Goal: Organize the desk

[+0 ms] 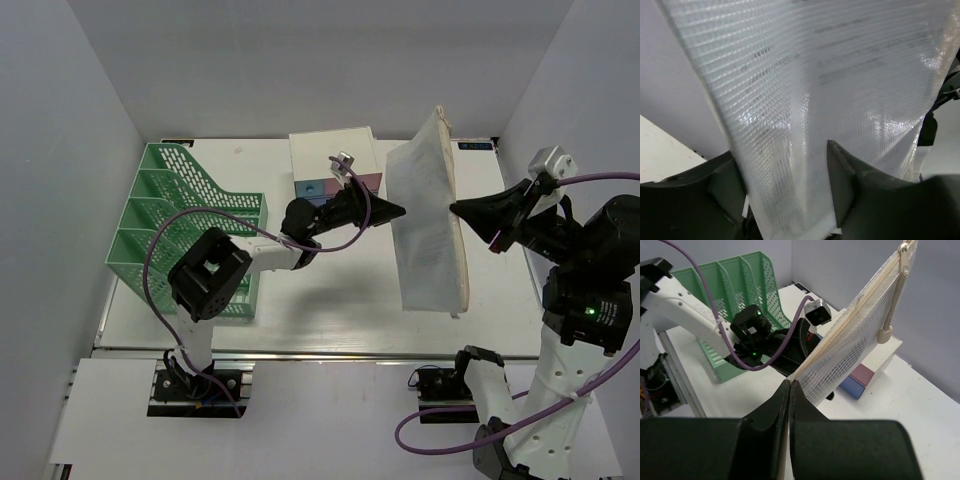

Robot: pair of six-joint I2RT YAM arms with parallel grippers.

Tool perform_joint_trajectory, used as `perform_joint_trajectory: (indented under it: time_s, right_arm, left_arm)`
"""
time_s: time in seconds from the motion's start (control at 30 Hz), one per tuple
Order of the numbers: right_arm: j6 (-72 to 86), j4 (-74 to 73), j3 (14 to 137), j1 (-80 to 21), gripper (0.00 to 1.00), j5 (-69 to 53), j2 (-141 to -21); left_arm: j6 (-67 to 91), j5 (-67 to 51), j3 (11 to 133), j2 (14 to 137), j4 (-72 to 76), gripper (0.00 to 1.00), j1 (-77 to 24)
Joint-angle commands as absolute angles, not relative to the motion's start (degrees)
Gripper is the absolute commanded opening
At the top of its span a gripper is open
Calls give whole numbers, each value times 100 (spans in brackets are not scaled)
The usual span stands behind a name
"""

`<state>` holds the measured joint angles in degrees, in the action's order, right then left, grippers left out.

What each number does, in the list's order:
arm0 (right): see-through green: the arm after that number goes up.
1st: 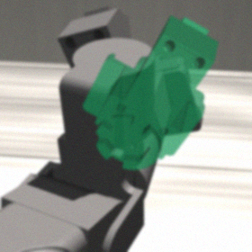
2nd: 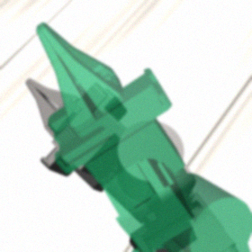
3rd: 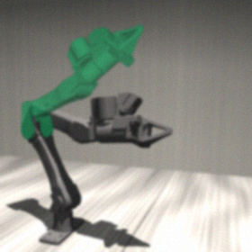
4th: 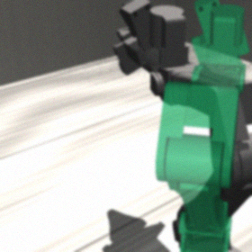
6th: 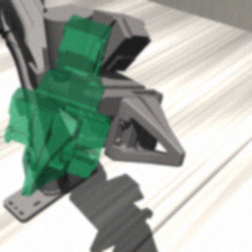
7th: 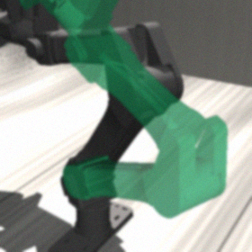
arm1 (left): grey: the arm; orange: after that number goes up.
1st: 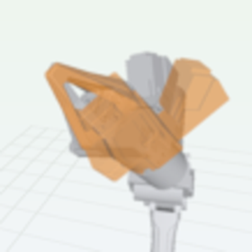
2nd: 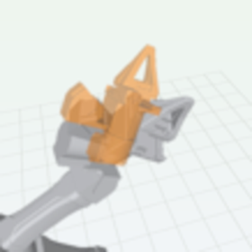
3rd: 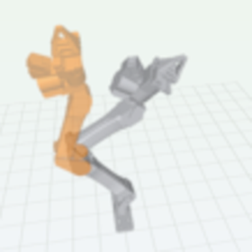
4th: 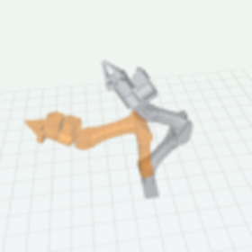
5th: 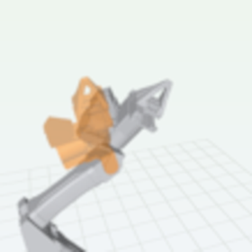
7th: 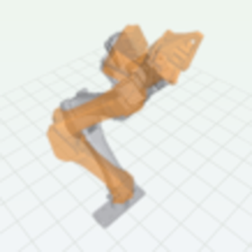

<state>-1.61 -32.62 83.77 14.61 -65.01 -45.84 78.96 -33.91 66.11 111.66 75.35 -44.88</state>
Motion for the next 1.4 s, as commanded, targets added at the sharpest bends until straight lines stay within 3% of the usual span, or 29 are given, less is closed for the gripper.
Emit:
perform_joint_trajectory:
  time_s: [0.0,0.03,0.13,0.27,0.37,0.4,0.43,0.53,0.63,0.73,0.97,1.37]
  right_arm:
    - [-649,-3374,8183,1477,0,-5987,-4535]
    - [-711,-3401,8078,1477,0,-5907,-4518]
    - [-1019,-3637,7911,1477,0,-5713,-4500]
    - [-1336,-3876,7717,1477,0,-5441,-4500]
    - [-1564,-4008,7655,1477,0,-5231,-4491]
    - [-1608,-4025,7647,1468,4,-5177,-4491]
    - [-1661,-4043,7646,1476,21,-5029,-4474]
    - [-1679,-4043,7620,1477,51,-4808,-4421]
    - [-1679,-3999,7515,1477,71,-4553,-4403]
    - [-1652,-3964,7374,1477,81,-4404,-4430]
    - [-1538,-3542,6987,1477,89,-4710,-4403]
    - [-3480,-3621,6741,1477,89,-8225,-4614]
  left_arm:
    - [8050,-3498,6803,10530,10406,67,-4544]
    - [8068,-3507,6794,10460,10398,47,-4544]
    - [8147,-3559,6759,10345,10397,17,-4544]
    - [8182,-3770,6689,10248,10397,3,-4544]
    - [8174,-3937,6610,10134,10397,0,-4492]
    - [8156,-3981,6583,10090,10389,0,-4430]
    - [8139,-4121,6548,10029,10354,0,-4430]
    - [7762,-4532,6276,9608,9872,0,-4307]
    - [6473,-5113,6170,8958,8214,0,-4307]
    - [4724,-5432,6109,8211,6043,0,-4307]
    - [1814,-5195,6328,7155,2466,0,-4307]
    - [633,-4843,6372,6601,1028,0,-4307]
